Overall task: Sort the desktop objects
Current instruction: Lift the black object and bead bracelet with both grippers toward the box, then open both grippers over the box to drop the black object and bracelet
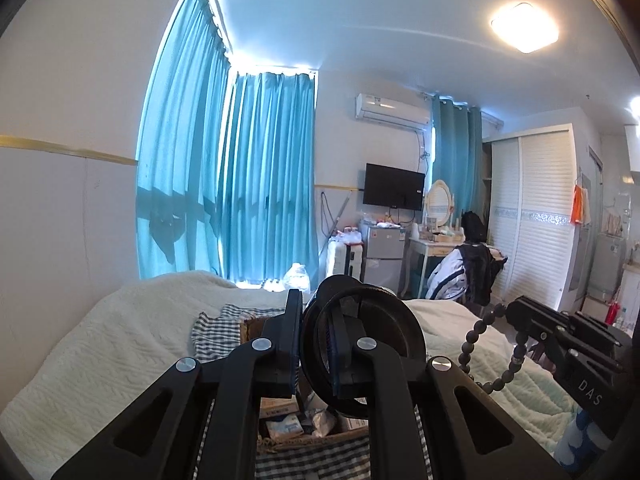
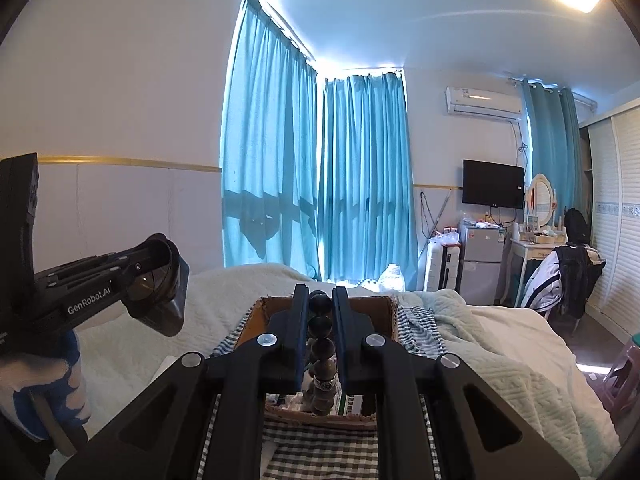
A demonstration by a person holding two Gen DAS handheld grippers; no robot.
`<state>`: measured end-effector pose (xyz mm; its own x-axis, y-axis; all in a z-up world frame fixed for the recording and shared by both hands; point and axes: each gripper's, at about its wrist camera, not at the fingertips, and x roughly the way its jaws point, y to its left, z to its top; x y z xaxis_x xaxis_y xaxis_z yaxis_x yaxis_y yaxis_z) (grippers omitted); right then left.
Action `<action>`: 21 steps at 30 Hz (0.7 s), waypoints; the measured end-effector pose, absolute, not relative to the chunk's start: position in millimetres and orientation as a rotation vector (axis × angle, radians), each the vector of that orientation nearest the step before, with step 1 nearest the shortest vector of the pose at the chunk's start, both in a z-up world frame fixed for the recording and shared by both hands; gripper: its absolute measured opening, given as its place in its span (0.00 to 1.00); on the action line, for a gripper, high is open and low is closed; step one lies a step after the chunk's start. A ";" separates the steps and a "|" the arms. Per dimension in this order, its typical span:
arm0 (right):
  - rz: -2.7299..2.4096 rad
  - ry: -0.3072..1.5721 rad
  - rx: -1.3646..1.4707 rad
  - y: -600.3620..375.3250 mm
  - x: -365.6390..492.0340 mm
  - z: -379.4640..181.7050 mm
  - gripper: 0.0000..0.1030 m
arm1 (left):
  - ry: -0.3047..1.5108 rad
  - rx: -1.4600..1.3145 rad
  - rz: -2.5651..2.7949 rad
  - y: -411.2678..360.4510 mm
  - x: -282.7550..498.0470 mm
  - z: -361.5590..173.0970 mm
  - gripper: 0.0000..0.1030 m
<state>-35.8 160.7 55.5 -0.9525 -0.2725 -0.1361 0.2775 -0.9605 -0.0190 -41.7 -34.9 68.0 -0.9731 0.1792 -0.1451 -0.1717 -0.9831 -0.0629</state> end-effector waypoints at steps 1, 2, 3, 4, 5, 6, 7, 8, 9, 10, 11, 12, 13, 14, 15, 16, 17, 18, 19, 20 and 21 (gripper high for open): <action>-2.854 0.055 0.194 160.9 -38.2 54.9 0.11 | -0.074 -0.223 2.955 -34.6 -43.8 68.3 0.11; -2.854 0.057 0.195 160.6 -42.7 54.5 0.11 | -0.075 -0.221 2.957 -34.5 -47.3 68.5 0.11; -2.853 0.059 0.197 159.8 -46.0 53.9 0.11 | -0.076 -0.220 2.957 -34.9 -51.1 68.7 0.11; -2.854 0.060 0.200 158.8 -49.1 53.2 0.11 | -0.074 -0.222 2.954 -34.2 -55.2 68.1 0.11; -2.855 0.062 0.202 155.5 -50.5 51.6 0.11 | -0.071 -0.223 2.955 -33.5 -59.6 67.4 0.11; -2.855 0.062 0.202 154.8 -54.4 50.8 0.11 | -0.068 -0.223 2.955 -33.0 -62.7 66.9 0.11; -2.855 0.061 0.202 154.2 -55.6 49.1 0.11 | -0.064 -0.226 2.952 -32.5 -68.8 66.2 0.11; -2.854 0.059 0.203 154.3 -59.2 48.3 0.11 | -0.061 -0.227 2.951 -31.0 -71.6 65.2 0.11; -2.854 0.058 0.204 154.1 -63.6 47.9 0.11 | -0.058 -0.227 2.950 -29.8 -74.0 64.5 0.11; -2.855 0.056 0.204 154.3 -68.1 47.5 0.11 | -0.054 -0.228 2.947 -28.8 -80.2 63.4 0.11; -2.855 0.055 0.204 155.4 -71.7 47.4 0.11 | -0.053 -0.230 2.946 -27.4 -82.8 62.0 0.11; -2.857 0.054 0.203 156.0 -76.7 47.1 0.11 | -0.052 -0.232 2.944 -26.1 -88.4 61.0 0.11; -2.857 0.055 0.203 156.7 -80.8 46.7 0.11 | -0.051 -0.235 2.943 -24.9 -95.4 58.8 0.11; -2.859 0.055 0.203 157.8 -84.9 45.7 0.11 | -0.050 -0.239 2.940 -23.5 -98.7 56.8 0.11; -2.860 0.054 0.203 158.7 -90.8 45.2 0.11 | -0.050 -0.243 2.938 -22.5 -103.4 54.3 0.11; -2.860 0.052 0.204 159.2 -95.3 44.5 0.11 | -0.050 -0.248 2.937 -21.4 -109.4 51.7 0.11; -2.859 0.050 0.207 159.4 -100.2 43.6 0.11 | -0.048 -0.254 2.934 -18.7 -116.0 48.4 0.11; -2.857 0.049 0.211 159.5 -107.1 42.4 0.11 | -0.047 -0.260 2.932 -17.7 -121.7 45.4 0.11; -2.857 0.049 0.214 159.3 -113.0 41.0 0.11 | -0.048 -0.268 2.931 -16.4 -130.2 40.6 0.11; -2.856 0.049 0.218 158.8 -119.0 38.9 0.11 | -0.050 -0.277 2.929 -15.5 -135.5 36.7 0.11; -2.855 0.049 0.223 158.7 -126.1 36.1 0.11 | -0.051 -0.294 2.926 -14.8 -142.4 32.0 0.11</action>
